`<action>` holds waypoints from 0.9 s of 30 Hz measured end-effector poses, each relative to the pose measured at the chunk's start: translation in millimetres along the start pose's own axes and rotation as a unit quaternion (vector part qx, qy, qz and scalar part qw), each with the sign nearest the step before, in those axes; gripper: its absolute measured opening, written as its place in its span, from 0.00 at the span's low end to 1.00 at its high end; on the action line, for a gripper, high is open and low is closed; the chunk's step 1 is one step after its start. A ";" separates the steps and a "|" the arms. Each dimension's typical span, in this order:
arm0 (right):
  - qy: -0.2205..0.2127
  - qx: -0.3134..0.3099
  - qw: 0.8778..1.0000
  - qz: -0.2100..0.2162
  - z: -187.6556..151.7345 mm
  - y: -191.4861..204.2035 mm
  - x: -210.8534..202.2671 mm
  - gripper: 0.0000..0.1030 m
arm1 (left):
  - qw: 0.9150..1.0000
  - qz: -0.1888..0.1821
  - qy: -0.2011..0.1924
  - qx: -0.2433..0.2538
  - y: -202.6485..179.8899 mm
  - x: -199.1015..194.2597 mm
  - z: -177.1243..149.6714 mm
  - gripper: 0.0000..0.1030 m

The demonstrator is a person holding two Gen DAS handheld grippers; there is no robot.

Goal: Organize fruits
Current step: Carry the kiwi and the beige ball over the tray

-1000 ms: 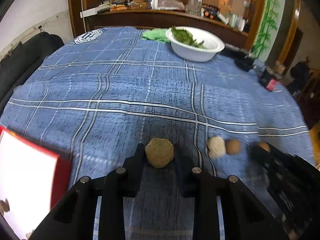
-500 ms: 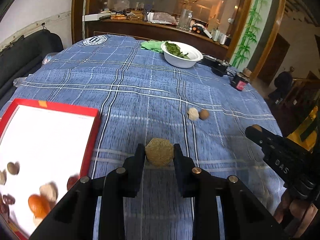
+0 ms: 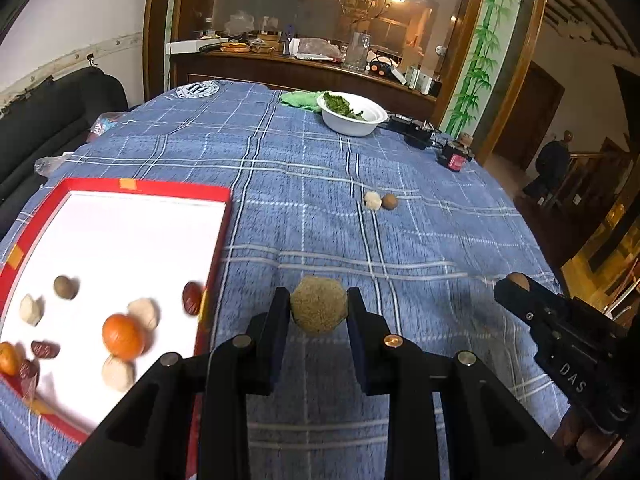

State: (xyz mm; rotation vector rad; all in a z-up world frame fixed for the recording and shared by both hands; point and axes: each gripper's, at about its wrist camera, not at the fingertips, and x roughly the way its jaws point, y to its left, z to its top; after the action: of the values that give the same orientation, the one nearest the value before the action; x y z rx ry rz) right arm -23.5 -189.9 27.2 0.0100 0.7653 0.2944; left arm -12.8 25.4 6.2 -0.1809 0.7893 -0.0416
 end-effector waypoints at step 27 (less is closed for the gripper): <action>-0.002 -0.056 0.996 0.063 -19.9 87.4 -19.7 0.26 | 0.998 0.042 -0.017 -0.039 52.8 -41.8 -17.2 0.27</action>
State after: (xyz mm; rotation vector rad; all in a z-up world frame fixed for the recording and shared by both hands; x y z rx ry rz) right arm -73.2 -113.2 36.3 -0.0471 0.7447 0.4573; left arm -56.0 79.2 14.4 -0.2221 0.7647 0.0709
